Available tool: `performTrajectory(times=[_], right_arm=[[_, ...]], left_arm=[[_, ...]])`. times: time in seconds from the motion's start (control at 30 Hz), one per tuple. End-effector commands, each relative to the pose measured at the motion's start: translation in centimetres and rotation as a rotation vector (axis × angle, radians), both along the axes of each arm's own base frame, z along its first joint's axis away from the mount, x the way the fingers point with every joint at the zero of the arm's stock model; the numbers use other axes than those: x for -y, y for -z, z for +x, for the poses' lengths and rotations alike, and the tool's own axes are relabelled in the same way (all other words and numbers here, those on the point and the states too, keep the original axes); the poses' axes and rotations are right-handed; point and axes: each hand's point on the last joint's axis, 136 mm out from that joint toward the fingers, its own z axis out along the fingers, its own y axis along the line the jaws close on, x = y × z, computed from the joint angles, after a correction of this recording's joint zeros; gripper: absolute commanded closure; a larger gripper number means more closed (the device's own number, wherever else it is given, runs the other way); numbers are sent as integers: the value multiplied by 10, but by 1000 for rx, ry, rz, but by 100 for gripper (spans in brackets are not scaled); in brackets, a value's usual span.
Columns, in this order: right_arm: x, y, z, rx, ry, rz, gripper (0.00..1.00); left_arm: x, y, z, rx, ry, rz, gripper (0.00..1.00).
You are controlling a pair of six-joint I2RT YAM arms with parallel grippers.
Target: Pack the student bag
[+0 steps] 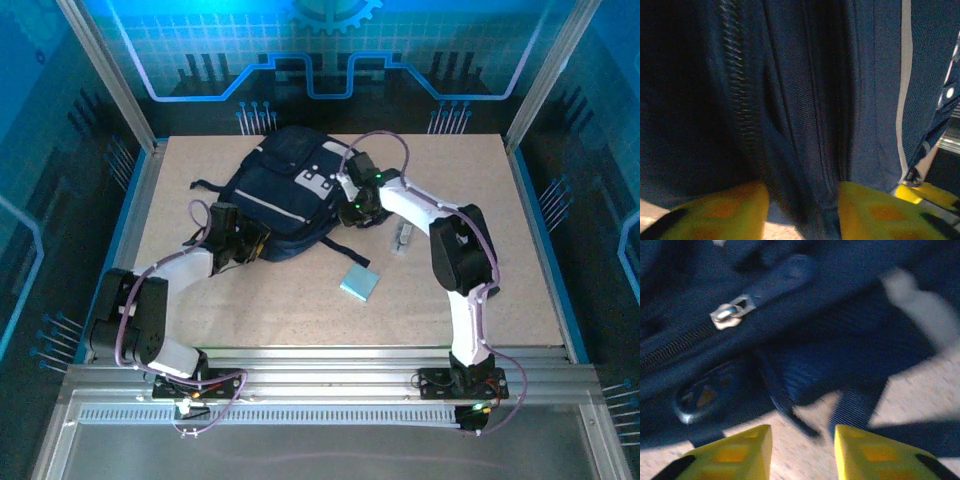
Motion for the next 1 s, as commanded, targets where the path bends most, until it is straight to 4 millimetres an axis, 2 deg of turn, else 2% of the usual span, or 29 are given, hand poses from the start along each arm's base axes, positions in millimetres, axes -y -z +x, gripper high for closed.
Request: performTrajectory(times=[0.0, 0.07, 0.17, 0.3, 0.37, 0.53, 0.63, 0.73, 0.8, 0.97], right_arm=[[31, -35, -14, 5, 105, 57, 47], [32, -47, -24, 5, 119, 95, 44], [29, -64, -26, 16, 129, 149, 42], [5, -86, -15, 17, 100, 258, 41], [-5, -90, -7, 11, 87, 292, 40], [-36, -82, 21, -50, 67, 371, 37], [-51, -74, 37, -77, 65, 416, 36], [-57, -58, 52, -82, 76, 411, 36], [-58, -47, 60, -86, 81, 405, 36], [-69, -20, 63, -132, 65, 443, 29]], left_arm=[[5, -7, -19, -20, 57, 67, 33], [8, -20, -21, 15, 78, 88, 25], [4, -38, -19, 76, 99, 142, 23], [-3, -58, -9, 130, 169, 278, 22], [-4, -64, -1, 163, 204, 325, 22], [-3, -66, 28, 196, 253, 374, 21], [-4, -53, 43, 158, 272, 352, 22], [-4, -32, 52, 111, 273, 284, 22], [-4, -14, 53, 77, 270, 241, 22], [0, 24, 47, -4, 280, 182, 22]])
